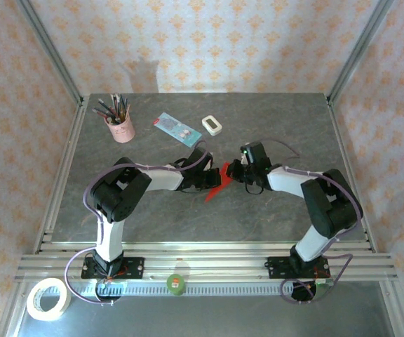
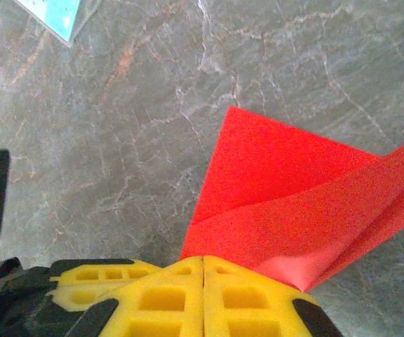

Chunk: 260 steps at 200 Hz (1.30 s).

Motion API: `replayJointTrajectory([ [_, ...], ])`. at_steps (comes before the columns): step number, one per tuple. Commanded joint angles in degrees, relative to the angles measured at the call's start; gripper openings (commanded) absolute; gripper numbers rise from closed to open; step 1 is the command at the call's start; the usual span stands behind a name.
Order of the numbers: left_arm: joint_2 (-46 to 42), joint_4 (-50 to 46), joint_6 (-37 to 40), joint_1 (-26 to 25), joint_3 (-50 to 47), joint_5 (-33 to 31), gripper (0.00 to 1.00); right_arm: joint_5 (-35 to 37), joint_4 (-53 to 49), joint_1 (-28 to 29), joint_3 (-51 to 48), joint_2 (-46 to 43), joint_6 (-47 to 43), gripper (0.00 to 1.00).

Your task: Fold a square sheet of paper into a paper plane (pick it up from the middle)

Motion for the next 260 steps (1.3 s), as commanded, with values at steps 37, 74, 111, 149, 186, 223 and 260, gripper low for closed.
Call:
replayJointTrajectory([
  [37, 1.73, -7.39, 1.21, -0.09, -1.48, -4.47, 0.0, -3.23, 1.91, 0.44, -0.2, 4.18, 0.1, 0.03],
  [74, 2.37, -9.63, 2.81, -0.06, -1.6, -4.6, 0.0, -1.4, 0.34, -0.62, 1.02, 7.2, 0.44, 0.02],
  [111, 2.59, -13.64, 6.13, -0.07, -3.39, -6.8, 0.0, 0.16, -1.75, -3.88, 2.15, 9.04, 0.57, 0.01],
  [149, 2.71, -14.88, 7.71, -0.01, -6.2, -8.09, 0.0, 0.3, -3.01, -7.63, 4.4, 10.38, -0.23, 0.01],
  [186, 2.67, -14.52, 8.07, -0.01, -6.96, -7.91, 0.0, -1.69, -2.14, -12.07, 6.65, 13.07, -0.32, 0.02],
  [223, 2.81, -14.36, 8.07, -0.01, -6.71, -7.5, 0.0, -3.02, -2.32, -16.51, 9.55, 15.54, -0.7, 0.02],
  [260, 2.8, -14.08, 9.68, 0.0, -6.24, -7.01, 0.0, -2.39, -4.71, -17.51, 13.02, 15.6, -2.34, 0.02],
])
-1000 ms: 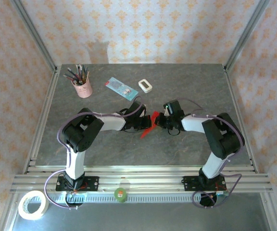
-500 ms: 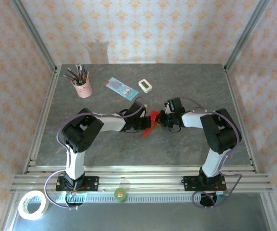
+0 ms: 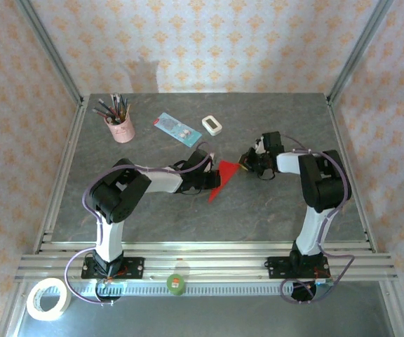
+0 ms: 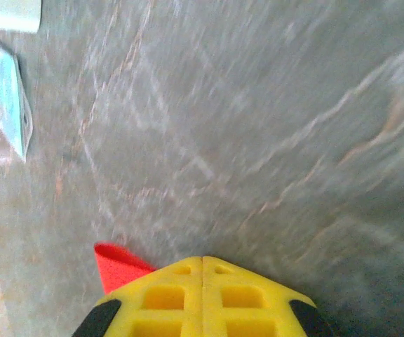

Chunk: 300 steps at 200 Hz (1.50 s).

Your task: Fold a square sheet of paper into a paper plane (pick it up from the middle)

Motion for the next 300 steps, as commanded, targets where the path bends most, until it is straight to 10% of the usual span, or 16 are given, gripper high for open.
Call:
replayJointTrajectory([
  [1, 3.46, -16.23, 3.33, 0.56, -3.81, -4.61, 0.0, 9.53, -2.6, -2.36, 2.16, 1.17, -2.32, 0.02],
  [65, -2.33, -15.5, 3.81, 0.56, 2.12, -1.16, 0.0, 7.09, 0.67, 0.17, -7.28, -14.37, -1.53, 0.07],
  [167, -28.09, -17.55, 1.02, 10.18, -6.59, -9.36, 0.56, 23.29, -8.92, 15.06, -13.93, -29.69, 5.48, 0.45],
  [232, -39.5, -20.48, 5.7, 17.02, -11.58, -15.86, 0.9, 36.5, -14.03, 28.11, -7.17, -23.64, 16.87, 0.66],
  [300, -43.03, -20.8, 9.58, 20.2, -14.94, -16.75, 0.99, 49.89, -19.73, 35.6, -0.33, -16.46, 25.21, 0.83],
])
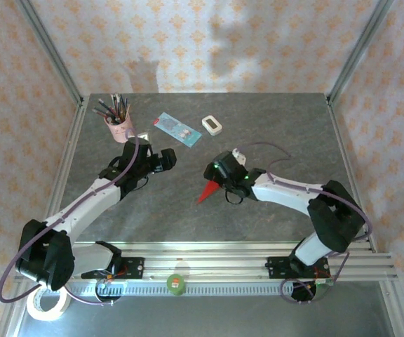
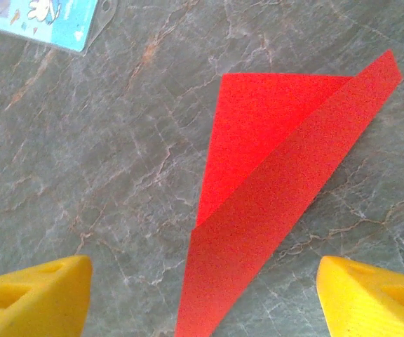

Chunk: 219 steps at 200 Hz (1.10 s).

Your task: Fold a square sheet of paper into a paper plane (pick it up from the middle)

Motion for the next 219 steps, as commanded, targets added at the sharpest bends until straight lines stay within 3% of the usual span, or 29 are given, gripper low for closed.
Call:
replayJointTrajectory([
  [1, -0.78, -1.89, 2.71, 0.92, -0.92, -1.81, 0.99, 7.49, -4.95, 0.55, 2.51, 3.02, 4.24, 0.83],
  [53, -0.53, -0.58, 2.56, 1.1, -2.36, -0.38, 0.99, 5.66, -8.58, 0.86, 6.0, 8.63, 4.8, 0.74],
  [219, 1.4, -0.36, 2.04, 1.1, -2.61, 1.15, 0.99, 6.79, -6.89, 0.44, 0.37, 4.25, 9.22, 0.16],
])
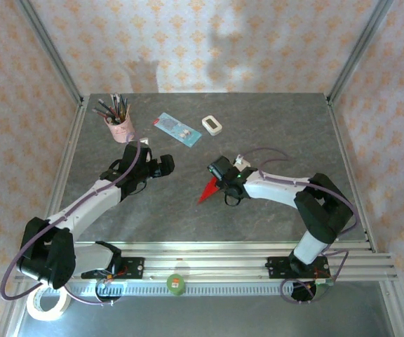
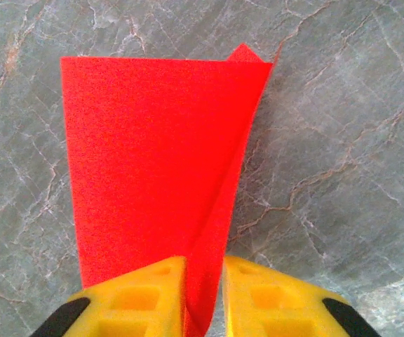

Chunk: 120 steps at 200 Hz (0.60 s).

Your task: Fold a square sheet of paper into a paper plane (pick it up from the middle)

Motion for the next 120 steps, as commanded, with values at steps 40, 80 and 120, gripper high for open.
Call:
replayJointTrajectory([
  [40, 1.31, 0.45, -0.23, 0.46, 0.0, 1.76, 0.99, 1.74, 3.76, -1.19, -1.09, -2.75, -2.82, 0.05],
  [80, 0.37, 2.54, -2.25, 1.01, -0.62, 2.52, 0.99, -5.25, 12.74, -2.83, 1.13, -5.87, -14.88, 0.04],
  [120, -0.63, 8.77, -6.39, 1.19, -3.63, 4.53, 0.99, -20.23, 21.06, -4.02, 3.84, -2.82, -23.33, 0.04],
])
